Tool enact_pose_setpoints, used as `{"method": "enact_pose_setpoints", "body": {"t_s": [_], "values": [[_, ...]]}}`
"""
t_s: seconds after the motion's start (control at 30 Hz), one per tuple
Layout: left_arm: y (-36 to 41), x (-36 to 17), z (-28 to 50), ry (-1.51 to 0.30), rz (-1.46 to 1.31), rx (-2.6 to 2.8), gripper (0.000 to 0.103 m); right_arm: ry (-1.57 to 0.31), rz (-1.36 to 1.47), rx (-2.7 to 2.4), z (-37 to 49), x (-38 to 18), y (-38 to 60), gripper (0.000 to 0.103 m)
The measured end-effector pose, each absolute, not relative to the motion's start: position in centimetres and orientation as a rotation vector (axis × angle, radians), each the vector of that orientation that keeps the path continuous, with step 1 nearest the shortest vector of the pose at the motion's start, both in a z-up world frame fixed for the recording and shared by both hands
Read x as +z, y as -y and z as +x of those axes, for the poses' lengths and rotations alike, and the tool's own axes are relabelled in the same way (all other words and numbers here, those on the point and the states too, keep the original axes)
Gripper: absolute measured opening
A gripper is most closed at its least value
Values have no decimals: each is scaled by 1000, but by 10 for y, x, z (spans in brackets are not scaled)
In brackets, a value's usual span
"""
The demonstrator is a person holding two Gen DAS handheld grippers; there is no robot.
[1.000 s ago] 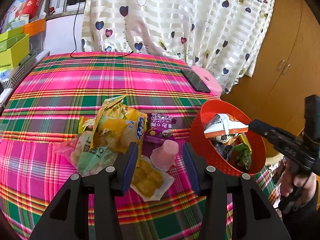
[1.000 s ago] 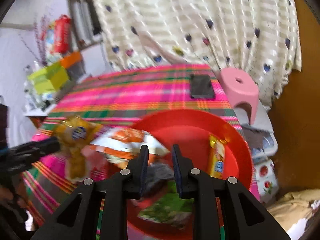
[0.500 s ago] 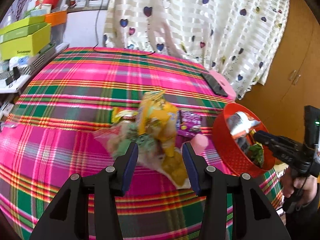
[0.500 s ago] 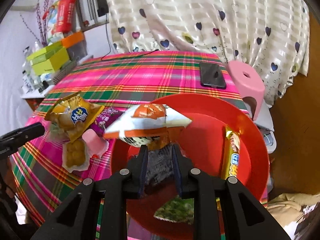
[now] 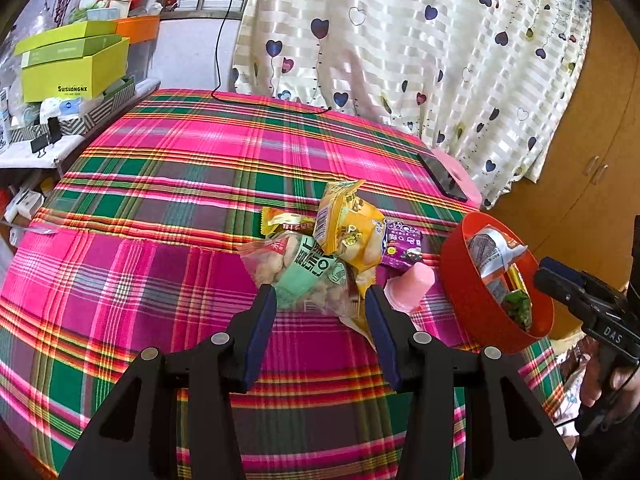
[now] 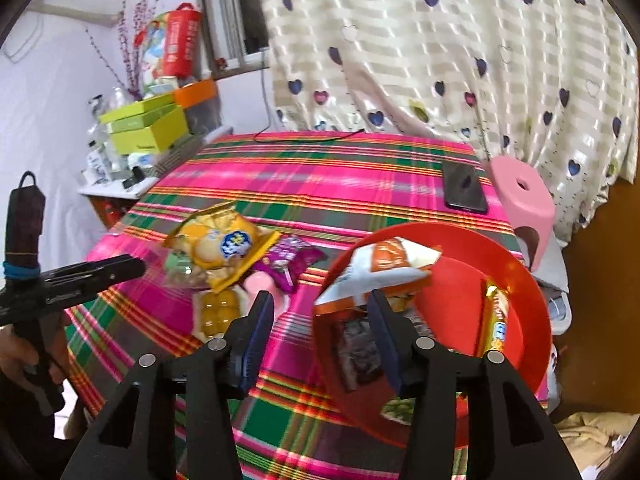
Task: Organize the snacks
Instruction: 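Withdraw both grippers from the basket back toward the snacks on the table, then grasp the yellow chip bag with the left gripper while the right grasps the pink cup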
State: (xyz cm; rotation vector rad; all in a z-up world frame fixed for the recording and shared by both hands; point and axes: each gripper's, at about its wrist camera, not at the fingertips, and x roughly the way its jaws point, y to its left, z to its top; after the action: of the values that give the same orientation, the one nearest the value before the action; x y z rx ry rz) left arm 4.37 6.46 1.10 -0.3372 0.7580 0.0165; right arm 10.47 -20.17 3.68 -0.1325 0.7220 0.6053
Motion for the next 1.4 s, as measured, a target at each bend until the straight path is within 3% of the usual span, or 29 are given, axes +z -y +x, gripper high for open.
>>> {"method": "enact_pose_setpoints", "body": {"t_s": [0.6,1.13,1.4], "values": [[-63,14,59,-750,-310,-28,53,-739,-169,692,95,33,167,50],[-55,6,123,-771,-245,-131,68,-767,-180,720,107,21,155,50],[-46,-11,145,-820,-215,-141,70,-785,-176,726,115,14,153,50]]}}
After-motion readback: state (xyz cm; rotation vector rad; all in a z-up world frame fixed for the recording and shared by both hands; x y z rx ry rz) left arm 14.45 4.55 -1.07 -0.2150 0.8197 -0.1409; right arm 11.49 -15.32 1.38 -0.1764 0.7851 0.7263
